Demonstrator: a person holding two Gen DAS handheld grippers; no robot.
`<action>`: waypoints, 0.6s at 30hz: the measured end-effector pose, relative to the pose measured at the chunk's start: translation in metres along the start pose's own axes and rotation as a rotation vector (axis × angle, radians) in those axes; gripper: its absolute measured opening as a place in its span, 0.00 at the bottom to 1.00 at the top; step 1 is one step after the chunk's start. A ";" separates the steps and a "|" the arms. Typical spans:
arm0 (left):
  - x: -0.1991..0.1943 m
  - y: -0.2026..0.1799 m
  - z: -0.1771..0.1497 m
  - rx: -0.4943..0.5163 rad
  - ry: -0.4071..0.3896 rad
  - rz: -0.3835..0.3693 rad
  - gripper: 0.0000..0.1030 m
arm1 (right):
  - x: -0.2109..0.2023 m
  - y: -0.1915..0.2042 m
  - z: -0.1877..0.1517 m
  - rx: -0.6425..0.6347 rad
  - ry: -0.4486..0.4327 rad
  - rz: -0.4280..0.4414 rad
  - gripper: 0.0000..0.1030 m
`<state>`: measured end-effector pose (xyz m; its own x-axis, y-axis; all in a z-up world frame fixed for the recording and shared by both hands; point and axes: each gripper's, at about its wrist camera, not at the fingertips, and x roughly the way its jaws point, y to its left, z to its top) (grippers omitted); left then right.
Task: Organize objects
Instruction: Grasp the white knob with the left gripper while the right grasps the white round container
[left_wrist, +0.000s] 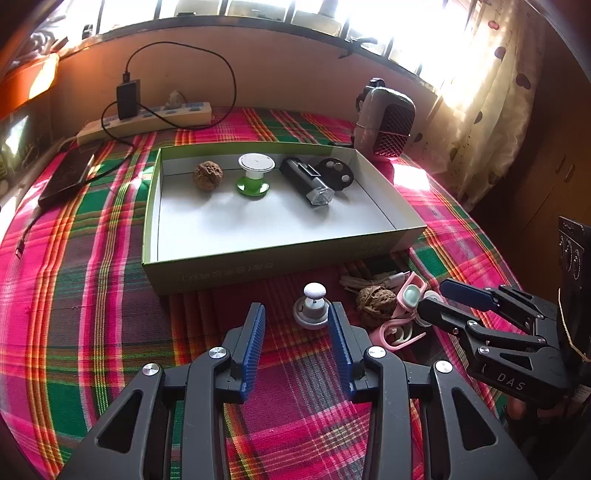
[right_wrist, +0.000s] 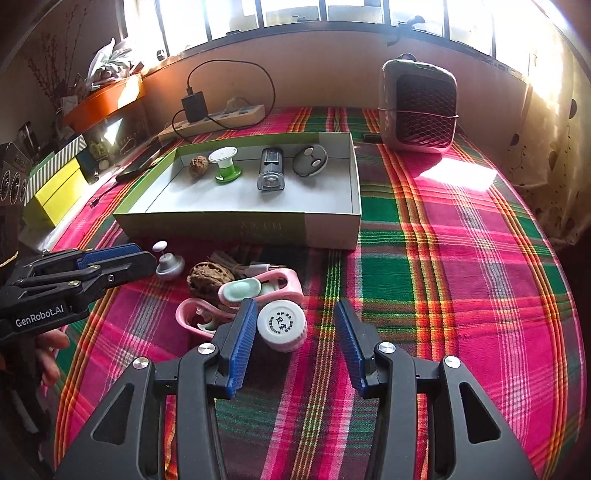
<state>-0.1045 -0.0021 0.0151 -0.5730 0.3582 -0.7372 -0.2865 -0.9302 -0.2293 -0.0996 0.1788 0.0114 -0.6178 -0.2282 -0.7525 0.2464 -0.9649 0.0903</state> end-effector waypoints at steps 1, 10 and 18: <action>0.001 0.000 0.000 0.000 0.004 0.001 0.34 | 0.001 0.000 0.000 0.000 0.003 -0.001 0.44; 0.009 -0.002 0.001 -0.003 0.027 0.007 0.35 | 0.008 -0.001 -0.001 -0.018 0.031 -0.032 0.44; 0.016 -0.009 0.003 0.018 0.046 0.008 0.35 | 0.008 -0.006 0.000 -0.029 0.037 -0.068 0.44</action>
<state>-0.1138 0.0125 0.0072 -0.5392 0.3462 -0.7677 -0.2958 -0.9314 -0.2123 -0.1057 0.1825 0.0044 -0.6062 -0.1570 -0.7797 0.2270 -0.9737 0.0195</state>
